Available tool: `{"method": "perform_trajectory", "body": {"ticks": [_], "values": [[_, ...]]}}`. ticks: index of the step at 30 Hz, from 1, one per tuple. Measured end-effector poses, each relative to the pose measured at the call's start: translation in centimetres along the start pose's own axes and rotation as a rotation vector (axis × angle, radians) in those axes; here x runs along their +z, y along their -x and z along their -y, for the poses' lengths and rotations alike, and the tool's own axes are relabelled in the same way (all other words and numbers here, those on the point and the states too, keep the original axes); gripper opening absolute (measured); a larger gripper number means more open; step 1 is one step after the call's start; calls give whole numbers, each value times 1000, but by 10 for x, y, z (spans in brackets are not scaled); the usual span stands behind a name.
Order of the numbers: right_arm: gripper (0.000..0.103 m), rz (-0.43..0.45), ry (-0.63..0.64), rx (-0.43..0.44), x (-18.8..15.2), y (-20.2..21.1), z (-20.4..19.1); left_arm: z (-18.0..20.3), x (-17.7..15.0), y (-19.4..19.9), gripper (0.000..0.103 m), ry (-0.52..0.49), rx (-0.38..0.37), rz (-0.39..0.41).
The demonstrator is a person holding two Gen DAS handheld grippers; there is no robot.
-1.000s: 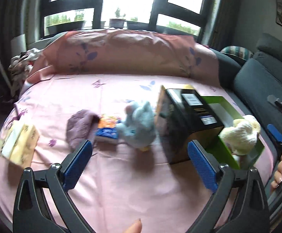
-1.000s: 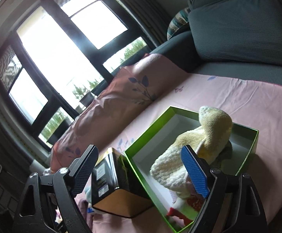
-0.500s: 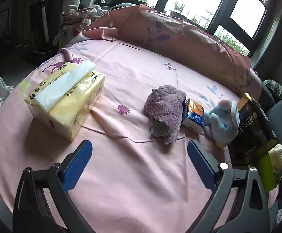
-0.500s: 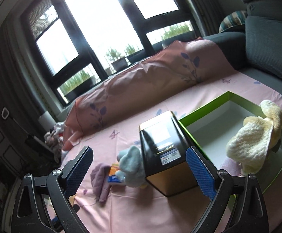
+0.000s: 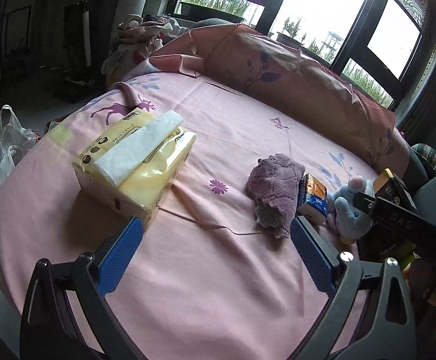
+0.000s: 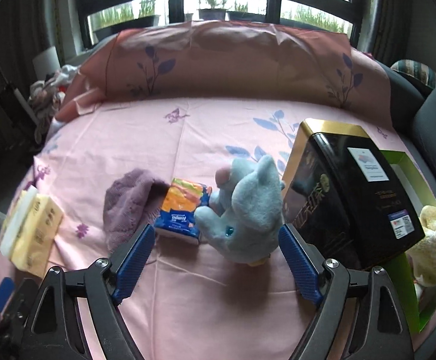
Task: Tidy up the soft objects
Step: 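Withdraw the right tool and move toward the light-blue plush bunny, then grasp the light-blue plush bunny with the right tool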
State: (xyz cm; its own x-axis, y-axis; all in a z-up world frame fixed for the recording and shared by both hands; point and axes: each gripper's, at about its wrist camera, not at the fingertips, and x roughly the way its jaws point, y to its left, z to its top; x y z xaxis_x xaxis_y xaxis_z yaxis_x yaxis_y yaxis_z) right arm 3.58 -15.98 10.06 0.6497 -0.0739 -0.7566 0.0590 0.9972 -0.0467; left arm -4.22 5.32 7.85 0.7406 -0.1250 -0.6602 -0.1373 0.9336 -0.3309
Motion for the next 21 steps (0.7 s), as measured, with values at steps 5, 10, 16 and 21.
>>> {"method": "perform_trajectory", "body": {"ticks": [5,10,16,21], "values": [[77,9,165,-138,-1,-16,-30,-16,5,-1,98,82,-21,-38],[77,21,323,-323,-1,-38,-51,-24,10,0,98,102,2,-48],[71,32,410,-473,-2,-64,-54,-30,14,5,98,120,-17,-42],[35,76,398,-545,-1,-64,-48,-27,15,5,98,105,-33,-47]]}}
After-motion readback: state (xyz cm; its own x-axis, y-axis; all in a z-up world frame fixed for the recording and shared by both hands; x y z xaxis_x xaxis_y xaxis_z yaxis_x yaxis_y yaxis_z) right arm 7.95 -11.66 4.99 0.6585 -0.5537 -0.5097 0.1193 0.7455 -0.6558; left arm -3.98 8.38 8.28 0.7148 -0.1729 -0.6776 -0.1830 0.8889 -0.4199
